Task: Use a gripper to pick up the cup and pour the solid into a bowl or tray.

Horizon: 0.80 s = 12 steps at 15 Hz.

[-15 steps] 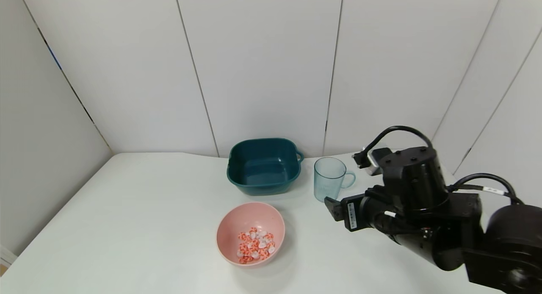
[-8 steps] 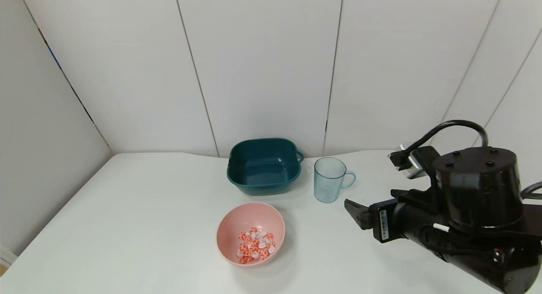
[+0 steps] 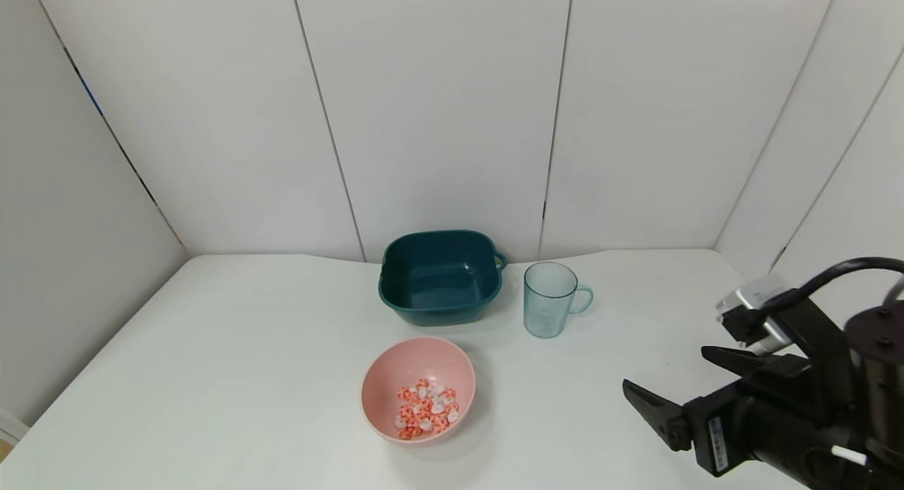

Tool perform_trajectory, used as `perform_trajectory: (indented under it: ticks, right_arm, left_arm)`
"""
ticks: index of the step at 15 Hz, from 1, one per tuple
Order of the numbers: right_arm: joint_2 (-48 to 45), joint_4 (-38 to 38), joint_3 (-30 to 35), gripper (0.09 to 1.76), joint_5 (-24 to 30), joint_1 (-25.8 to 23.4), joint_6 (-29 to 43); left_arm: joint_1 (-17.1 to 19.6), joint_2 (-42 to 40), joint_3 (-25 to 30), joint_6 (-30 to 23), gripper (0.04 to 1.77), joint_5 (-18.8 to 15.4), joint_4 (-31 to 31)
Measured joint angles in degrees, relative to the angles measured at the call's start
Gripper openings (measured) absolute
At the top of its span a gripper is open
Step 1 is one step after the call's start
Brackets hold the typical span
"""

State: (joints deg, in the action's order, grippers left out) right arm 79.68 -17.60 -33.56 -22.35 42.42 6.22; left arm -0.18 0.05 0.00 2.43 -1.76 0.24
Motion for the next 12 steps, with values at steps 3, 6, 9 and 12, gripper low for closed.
perform_trajectory:
  ticks: [3,6,9,12]
  right_arm:
    - [-6.89,0.66,3.72,1.7,0.24,-1.44,-3.35]
    - [-13.18,2.36,6.45,1.7,2.45,-4.04,-6.14]
    - [-18.63,10.19,6.67,1.7,9.03,-7.73,-10.46]
    - [-23.09,12.18,6.36,1.7,14.36,-11.45,-13.76]
  left_arm:
    - [0.0,0.0,0.0,0.02,1.72,0.02,0.02]
    - [0.0,0.0,0.0,0.0,1.72,0.0,0.02]
    - [0.0,0.0,0.0,0.0,1.72,0.0,0.0]
    - [0.0,0.0,0.0,0.02,1.72,0.02,0.0]
